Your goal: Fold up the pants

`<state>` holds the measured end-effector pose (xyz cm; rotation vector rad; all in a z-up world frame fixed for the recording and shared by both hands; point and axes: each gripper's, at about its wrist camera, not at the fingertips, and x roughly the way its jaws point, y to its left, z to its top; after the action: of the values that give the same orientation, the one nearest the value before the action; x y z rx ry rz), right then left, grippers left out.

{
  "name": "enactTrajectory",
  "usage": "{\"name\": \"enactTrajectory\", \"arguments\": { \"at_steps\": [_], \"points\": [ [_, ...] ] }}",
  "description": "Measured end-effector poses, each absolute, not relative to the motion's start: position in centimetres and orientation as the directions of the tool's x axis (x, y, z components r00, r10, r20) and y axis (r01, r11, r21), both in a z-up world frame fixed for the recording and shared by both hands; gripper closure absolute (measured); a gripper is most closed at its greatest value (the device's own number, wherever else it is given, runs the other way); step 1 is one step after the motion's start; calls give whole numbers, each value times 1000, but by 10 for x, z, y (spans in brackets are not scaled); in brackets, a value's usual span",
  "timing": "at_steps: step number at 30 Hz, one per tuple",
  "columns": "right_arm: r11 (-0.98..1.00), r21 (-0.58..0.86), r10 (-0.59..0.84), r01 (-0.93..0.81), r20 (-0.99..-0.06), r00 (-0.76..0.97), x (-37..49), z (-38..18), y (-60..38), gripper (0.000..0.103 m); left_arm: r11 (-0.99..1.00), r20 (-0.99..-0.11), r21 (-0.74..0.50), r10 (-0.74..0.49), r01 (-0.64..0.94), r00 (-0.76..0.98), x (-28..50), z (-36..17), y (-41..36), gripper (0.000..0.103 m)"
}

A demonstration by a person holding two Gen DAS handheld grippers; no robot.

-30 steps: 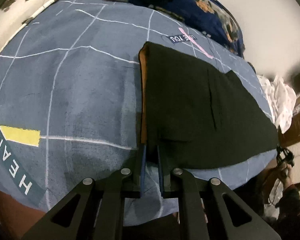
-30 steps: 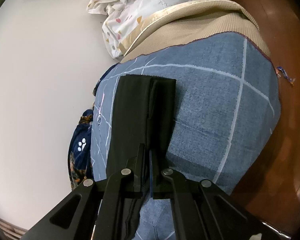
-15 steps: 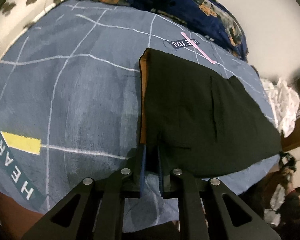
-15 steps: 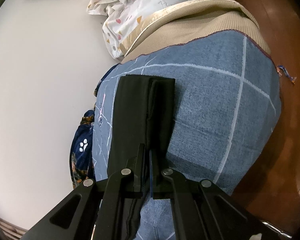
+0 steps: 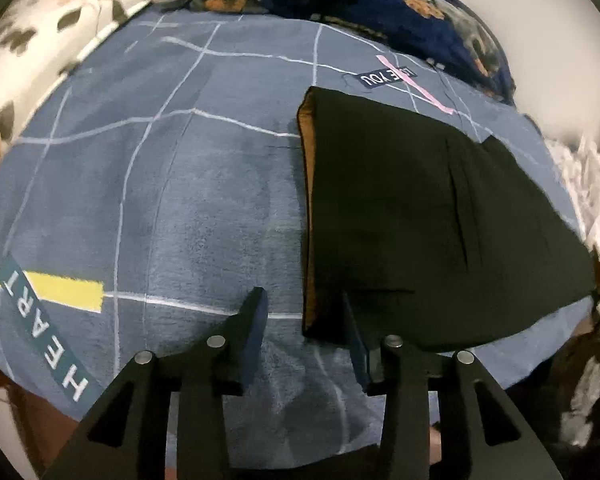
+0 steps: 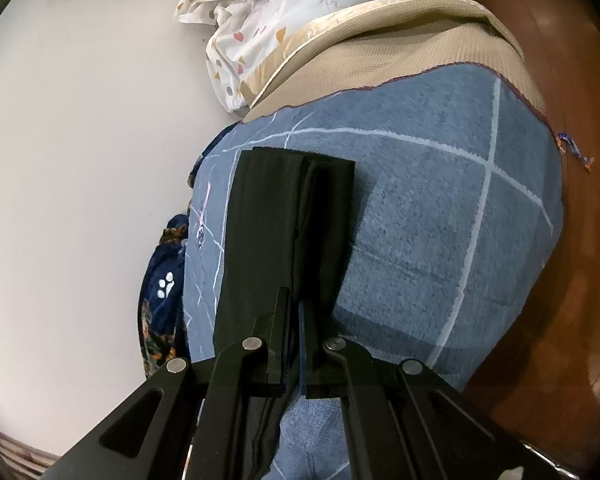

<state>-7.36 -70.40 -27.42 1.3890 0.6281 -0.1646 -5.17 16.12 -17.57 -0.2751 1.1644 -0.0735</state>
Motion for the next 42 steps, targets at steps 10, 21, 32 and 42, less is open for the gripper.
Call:
{"name": "enactTrajectory", "arguments": {
  "at_steps": [10,21,32,42],
  "points": [
    [201,870,219,451,-489,844,-77,-267,-714,94,978,-903,-178,-117,-112,413,-53,-177,160,40],
    [212,901,139,379,-411,901,-113,-248,-732,56,981,-906,-146,-81,-127,415,-53,-176,159,33],
    [163,951,230,262,-295,927,-112,-257,-685,56,969,-895,-190,-104,-160,434,-58,-170,167,30],
    [112,948,116,297,-309,944,-122,-259,-738,56,980,-769,-161,-53,-112,637,-55,-104,135,30]
  ]
}}
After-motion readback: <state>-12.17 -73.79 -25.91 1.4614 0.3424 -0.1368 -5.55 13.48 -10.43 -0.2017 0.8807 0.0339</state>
